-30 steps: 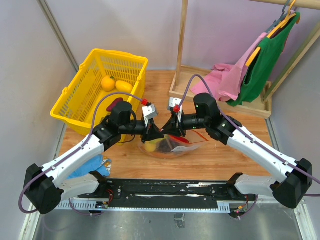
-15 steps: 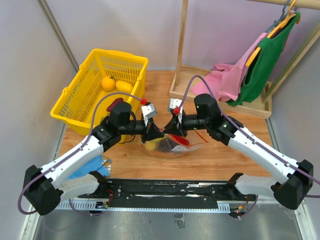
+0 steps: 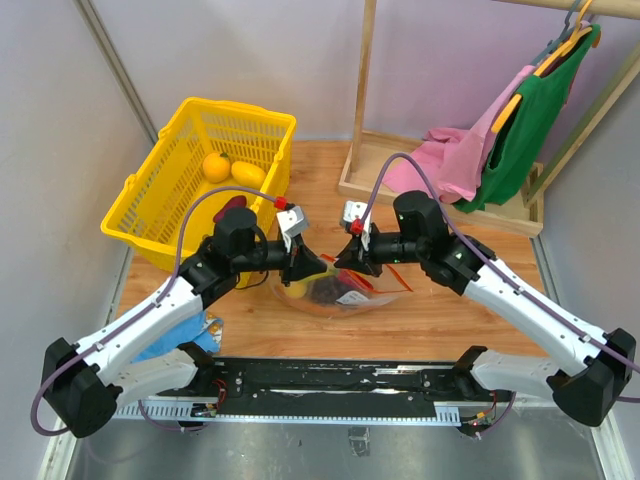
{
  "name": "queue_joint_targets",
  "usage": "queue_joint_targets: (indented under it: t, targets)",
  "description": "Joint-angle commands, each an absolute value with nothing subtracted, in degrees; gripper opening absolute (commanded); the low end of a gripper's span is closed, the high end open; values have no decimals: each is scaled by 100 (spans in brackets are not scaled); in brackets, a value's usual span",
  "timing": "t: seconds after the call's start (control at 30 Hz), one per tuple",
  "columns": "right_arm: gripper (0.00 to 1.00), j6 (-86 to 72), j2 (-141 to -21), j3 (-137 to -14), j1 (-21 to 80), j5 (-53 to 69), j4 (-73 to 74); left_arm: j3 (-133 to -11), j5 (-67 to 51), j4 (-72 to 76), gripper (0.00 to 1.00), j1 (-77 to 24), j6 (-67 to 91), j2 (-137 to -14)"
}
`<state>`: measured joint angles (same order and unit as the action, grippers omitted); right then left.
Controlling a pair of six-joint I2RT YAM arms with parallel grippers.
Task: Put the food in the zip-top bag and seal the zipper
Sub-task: Zip the zipper food storage bag at the center of the board.
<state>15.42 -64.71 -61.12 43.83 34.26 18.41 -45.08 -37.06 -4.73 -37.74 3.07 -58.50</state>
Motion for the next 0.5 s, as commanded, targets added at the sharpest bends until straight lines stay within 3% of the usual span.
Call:
queue_joint_targets:
  t: [0.0, 0.47]
  targets:
    - [1, 1731, -6271, -5972, 4309, 3053, 2380, -4502, -3396, -218, 0, -3753, 372, -5579]
    - [1, 1808, -5744, -5570, 4087, 1989, 3019, -4546, -2300, -419, 0, -3753, 638, -5241]
